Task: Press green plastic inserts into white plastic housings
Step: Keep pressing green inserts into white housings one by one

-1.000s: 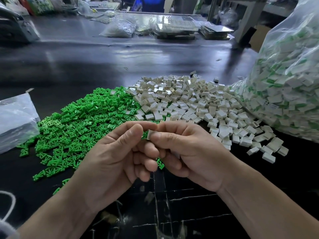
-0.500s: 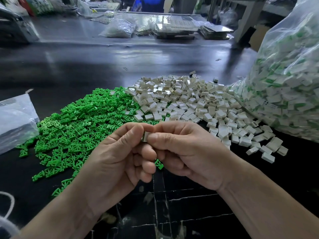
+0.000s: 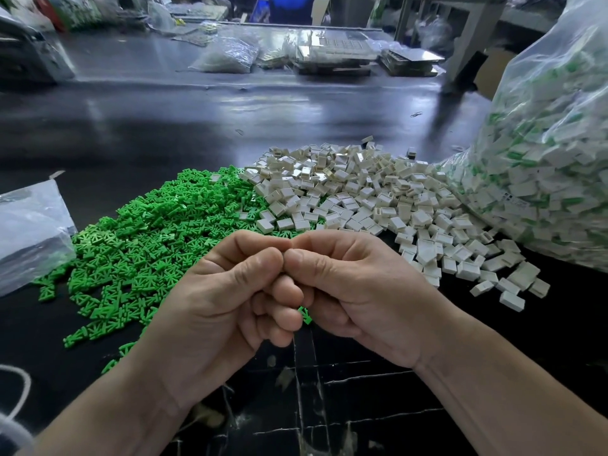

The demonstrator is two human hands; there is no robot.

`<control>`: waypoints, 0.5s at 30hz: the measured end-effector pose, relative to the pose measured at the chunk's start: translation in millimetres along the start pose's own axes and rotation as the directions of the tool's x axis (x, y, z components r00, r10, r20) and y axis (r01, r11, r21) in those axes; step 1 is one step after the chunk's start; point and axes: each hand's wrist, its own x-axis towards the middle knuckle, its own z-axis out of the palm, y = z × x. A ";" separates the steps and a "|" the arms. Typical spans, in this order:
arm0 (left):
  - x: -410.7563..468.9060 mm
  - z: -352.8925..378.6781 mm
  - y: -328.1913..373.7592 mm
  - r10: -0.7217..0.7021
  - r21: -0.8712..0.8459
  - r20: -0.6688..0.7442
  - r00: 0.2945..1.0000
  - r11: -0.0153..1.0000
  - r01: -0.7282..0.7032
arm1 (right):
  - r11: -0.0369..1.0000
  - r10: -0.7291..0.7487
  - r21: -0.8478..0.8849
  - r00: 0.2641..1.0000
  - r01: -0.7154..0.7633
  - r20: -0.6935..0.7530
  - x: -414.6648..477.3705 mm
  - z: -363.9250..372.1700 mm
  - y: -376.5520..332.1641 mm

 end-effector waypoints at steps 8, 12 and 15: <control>-1.8 6.0 -0.5 0.025 0.009 -0.034 0.999 1.000 -0.025 | 0.999 0.001 0.038 1.000 -0.001 0.014 -0.7 0.4 -0.2; -1.0 4.8 -1.9 0.075 0.054 -0.028 0.997 0.996 -0.073 | 0.996 -0.013 0.086 1.000 0.012 0.005 0.4 2.4 2.3; 0.3 -2.3 0.9 0.092 0.109 -0.035 0.995 0.990 -0.088 | 0.994 -0.007 0.110 1.000 0.010 -0.031 2.5 3.3 4.5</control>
